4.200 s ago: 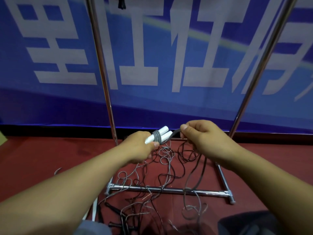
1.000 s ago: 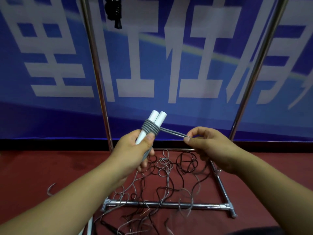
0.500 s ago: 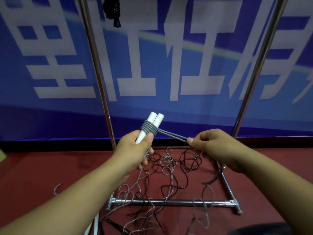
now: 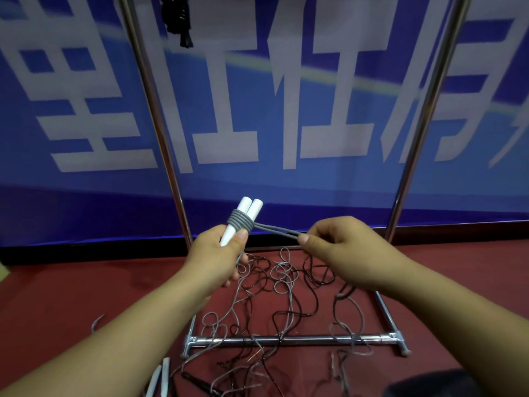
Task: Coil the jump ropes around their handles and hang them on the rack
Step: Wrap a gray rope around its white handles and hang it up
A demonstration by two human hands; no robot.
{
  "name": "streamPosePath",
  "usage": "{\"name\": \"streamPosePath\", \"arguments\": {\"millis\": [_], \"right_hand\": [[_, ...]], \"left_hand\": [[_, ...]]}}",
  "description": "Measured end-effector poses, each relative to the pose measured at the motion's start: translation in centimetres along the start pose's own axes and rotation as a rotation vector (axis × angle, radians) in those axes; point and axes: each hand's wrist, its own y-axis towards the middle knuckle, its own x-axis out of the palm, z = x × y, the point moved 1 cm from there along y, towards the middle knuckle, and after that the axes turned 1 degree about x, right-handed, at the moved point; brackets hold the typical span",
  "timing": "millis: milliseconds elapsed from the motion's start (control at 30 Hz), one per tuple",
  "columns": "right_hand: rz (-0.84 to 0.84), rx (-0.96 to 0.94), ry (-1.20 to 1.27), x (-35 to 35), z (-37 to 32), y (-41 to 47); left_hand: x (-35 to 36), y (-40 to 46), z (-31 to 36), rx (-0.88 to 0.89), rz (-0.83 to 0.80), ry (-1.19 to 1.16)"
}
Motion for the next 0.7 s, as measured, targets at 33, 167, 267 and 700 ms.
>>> {"name": "streamPosePath", "arguments": {"millis": [33, 167, 267, 700], "right_hand": [[0.006, -0.019, 0.001, 0.1, -0.1, 0.0], [0.052, -0.085, 0.015, 0.3, -0.3, -0.2], [0.12, -0.194, -0.15, 0.3, -0.4, -0.4], [0.178, -0.325, -0.315, 0.5, 0.6, 0.2]], "left_hand": [[0.0, 0.1, -0.1, -0.001, -0.01, 0.008], [0.2, 0.1, -0.4, -0.023, -0.084, 0.063], [0.5, -0.2, -0.7, -0.019, -0.211, 0.201], [1.6, -1.8, -0.4, -0.027, -0.717, 0.481]]}}
